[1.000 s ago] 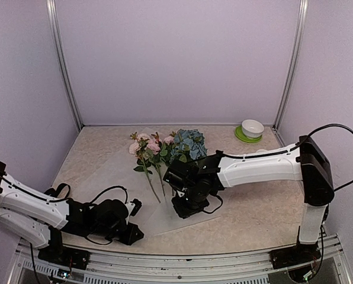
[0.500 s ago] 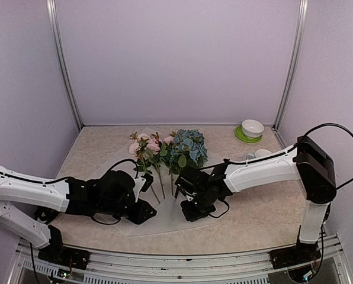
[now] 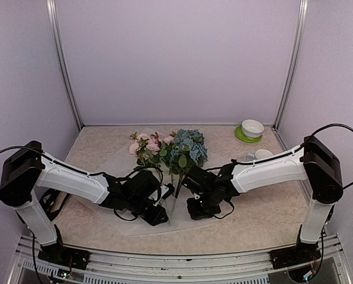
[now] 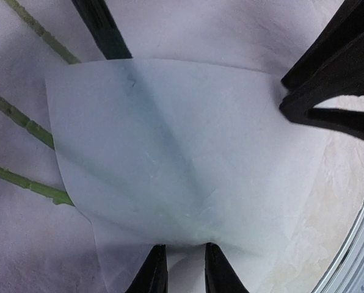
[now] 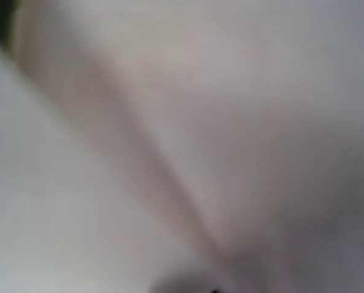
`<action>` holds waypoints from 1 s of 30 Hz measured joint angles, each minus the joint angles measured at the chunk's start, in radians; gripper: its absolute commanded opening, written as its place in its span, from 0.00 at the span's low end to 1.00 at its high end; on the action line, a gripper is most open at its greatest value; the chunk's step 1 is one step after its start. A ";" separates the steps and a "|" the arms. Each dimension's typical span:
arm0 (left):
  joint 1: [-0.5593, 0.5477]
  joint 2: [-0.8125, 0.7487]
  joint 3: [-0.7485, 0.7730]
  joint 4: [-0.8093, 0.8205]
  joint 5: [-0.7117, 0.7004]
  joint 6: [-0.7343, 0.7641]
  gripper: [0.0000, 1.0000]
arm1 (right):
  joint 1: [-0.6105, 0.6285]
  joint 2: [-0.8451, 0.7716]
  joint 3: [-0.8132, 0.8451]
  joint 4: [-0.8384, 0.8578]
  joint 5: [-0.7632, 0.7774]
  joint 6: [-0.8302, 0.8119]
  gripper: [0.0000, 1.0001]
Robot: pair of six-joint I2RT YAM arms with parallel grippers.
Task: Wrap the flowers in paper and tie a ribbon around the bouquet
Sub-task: Press the fold line of the 1/4-folded wrapping paper.
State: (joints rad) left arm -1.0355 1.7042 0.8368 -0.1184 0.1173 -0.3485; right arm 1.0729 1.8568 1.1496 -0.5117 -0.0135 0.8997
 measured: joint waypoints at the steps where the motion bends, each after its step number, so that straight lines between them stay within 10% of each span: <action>1: 0.005 0.000 0.000 -0.009 0.003 0.003 0.22 | 0.000 -0.003 0.000 -0.012 0.016 0.008 0.21; 9: 0.019 0.004 -0.010 -0.003 0.011 0.005 0.22 | 0.042 -0.150 -0.045 -0.194 0.171 0.160 0.68; 30: -0.004 0.004 -0.044 0.085 -0.078 -0.055 0.23 | 0.006 -0.300 -0.324 0.018 0.095 0.301 0.62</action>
State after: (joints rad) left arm -1.0393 1.7084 0.7925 -0.0330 0.0395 -0.4030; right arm 1.0794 1.5566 0.8257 -0.4938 0.0811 1.2011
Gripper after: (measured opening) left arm 0.219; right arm 0.630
